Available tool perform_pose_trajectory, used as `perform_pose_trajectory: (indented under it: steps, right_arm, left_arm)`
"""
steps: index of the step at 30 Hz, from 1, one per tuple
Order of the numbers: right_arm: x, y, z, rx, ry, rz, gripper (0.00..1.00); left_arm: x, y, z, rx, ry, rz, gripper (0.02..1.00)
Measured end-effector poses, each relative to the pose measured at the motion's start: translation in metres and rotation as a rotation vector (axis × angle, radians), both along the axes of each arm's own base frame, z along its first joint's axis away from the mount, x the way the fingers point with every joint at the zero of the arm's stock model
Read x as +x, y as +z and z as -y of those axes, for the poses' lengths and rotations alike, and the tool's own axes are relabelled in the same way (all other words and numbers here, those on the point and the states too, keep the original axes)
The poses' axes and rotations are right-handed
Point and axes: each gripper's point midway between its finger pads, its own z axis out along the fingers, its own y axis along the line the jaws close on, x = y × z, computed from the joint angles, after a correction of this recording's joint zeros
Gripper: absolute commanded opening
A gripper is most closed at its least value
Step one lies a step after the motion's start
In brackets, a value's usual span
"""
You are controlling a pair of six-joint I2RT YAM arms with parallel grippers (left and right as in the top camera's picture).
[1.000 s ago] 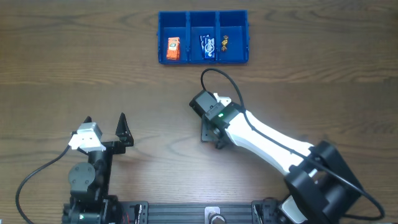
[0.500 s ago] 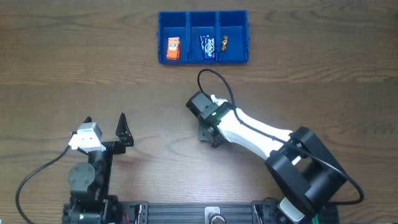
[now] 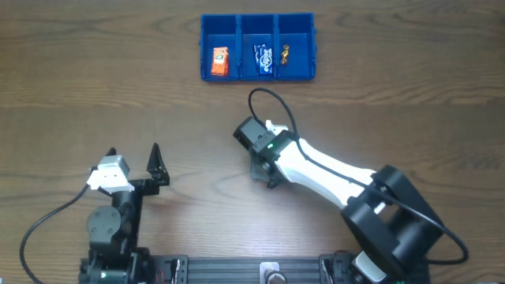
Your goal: Sort Candies Into Trays
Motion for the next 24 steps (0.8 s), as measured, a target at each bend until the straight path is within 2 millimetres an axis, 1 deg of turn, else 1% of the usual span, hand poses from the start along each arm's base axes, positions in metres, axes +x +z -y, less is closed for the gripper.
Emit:
perform_pose_trajectory:
  steps: [1, 2, 4, 5, 6, 7, 8, 9, 10, 11, 12, 13, 14, 15, 16, 17, 18, 19, 21, 22, 23, 24]
  right_arm:
    - [0.004, 0.015, 0.005, -0.025, -0.003, 0.008, 0.185]
    - [0.015, 0.033, 0.007, -0.035, -0.007, 0.03, 0.185]
    - [0.064, 0.085, 0.004, 0.016, -0.033, 0.15, 0.191]
    - [0.082, 0.103, 0.005, 0.035, -0.041, 0.201, 0.191]
    - [0.108, 0.13, 0.008, 0.062, -0.051, 0.272, 0.191]
    - [0.134, 0.157, 0.013, 0.079, -0.061, 0.343, 0.191]
    - [0.165, 0.189, 0.022, 0.092, -0.071, 0.434, 0.196]
    - [0.189, 0.208, 0.03, 0.092, -0.081, 0.497, 0.2]
    - [0.213, 0.223, 0.039, 0.082, -0.082, 0.555, 0.205]
    - [0.233, 0.227, 0.047, 0.062, -0.081, 0.589, 0.211]
    - [0.242, 0.223, 0.05, 0.05, -0.079, 0.593, 0.215]
    - [0.256, 0.214, 0.055, 0.02, -0.059, 0.595, 0.213]
    - [0.266, 0.186, 0.061, -0.011, -0.059, 0.55, 0.215]
    - [0.273, 0.17, 0.063, -0.024, -0.055, 0.532, 0.215]
    - [0.281, 0.149, 0.065, -0.038, -0.054, 0.508, 0.222]
    - [0.284, 0.133, 0.068, -0.05, -0.053, 0.483, 0.231]
    - [0.286, 0.125, 0.069, -0.054, -0.05, 0.474, 0.24]
    - [0.289, 0.122, 0.069, -0.055, -0.05, 0.476, 0.248]
    - [0.292, 0.125, 0.068, -0.05, -0.047, 0.492, 0.272]
    - [0.293, 0.125, 0.068, -0.048, -0.046, 0.498, 0.362]
    - [0.293, 0.125, 0.067, -0.047, -0.044, 0.497, 0.533]
    - [0.293, 0.125, 0.067, -0.049, -0.039, 0.498, 0.588]
  left_arm:
    - [0.0, 0.0, 0.0, 0.0, -0.001, -0.001, 0.996]
    - [0.0, 0.0, 0.0, 0.0, 0.0, -0.001, 0.998]
    - [0.0, 0.0, 0.0, 0.0, -0.002, 0.0, 0.996]
    - [0.0, 0.0, 0.0, 0.0, -0.002, 0.0, 0.998]
    - [0.0, 0.0, 0.0, 0.0, -0.002, 0.0, 0.996]
    - [0.0, 0.0, 0.0, 0.0, -0.003, 0.0, 0.998]
    - [0.0, 0.0, 0.0, 0.0, -0.002, -0.001, 0.996]
    - [0.0, 0.0, 0.0, 0.0, -0.002, 0.0, 0.998]
    - [0.0, 0.0, 0.0, 0.0, -0.002, -0.001, 0.998]
    - [0.0, 0.0, 0.0, 0.0, -0.003, -0.001, 0.998]
    - [0.0, 0.0, 0.0, 0.0, -0.002, 0.0, 0.998]
    - [0.0, 0.0, 0.0, 0.0, -0.003, 0.0, 0.998]
    - [0.0, 0.0, 0.0, 0.0, -0.002, -0.001, 0.998]
    - [0.0, 0.0, 0.0, 0.0, -0.003, 0.0, 0.998]
    - [0.0, 0.0, 0.0, 0.0, -0.002, -0.001, 0.998]
    - [0.0, 0.0, 0.0, 0.0, -0.003, 0.0, 0.998]
    - [0.0, 0.0, 0.0, 0.0, -0.003, 0.0, 0.998]
    - [0.0, 0.0, 0.0, 0.0, -0.002, 0.0, 0.996]
    - [0.0, 0.0, 0.0, 0.0, -0.003, 0.0, 0.998]
    - [0.0, 0.0, 0.0, 0.0, -0.002, 0.0, 0.996]
    - [0.0, 0.0, 0.0, 0.0, -0.003, 0.0, 0.998]
    - [0.0, 0.0, 0.0, 0.0, -0.002, 0.0, 0.998]
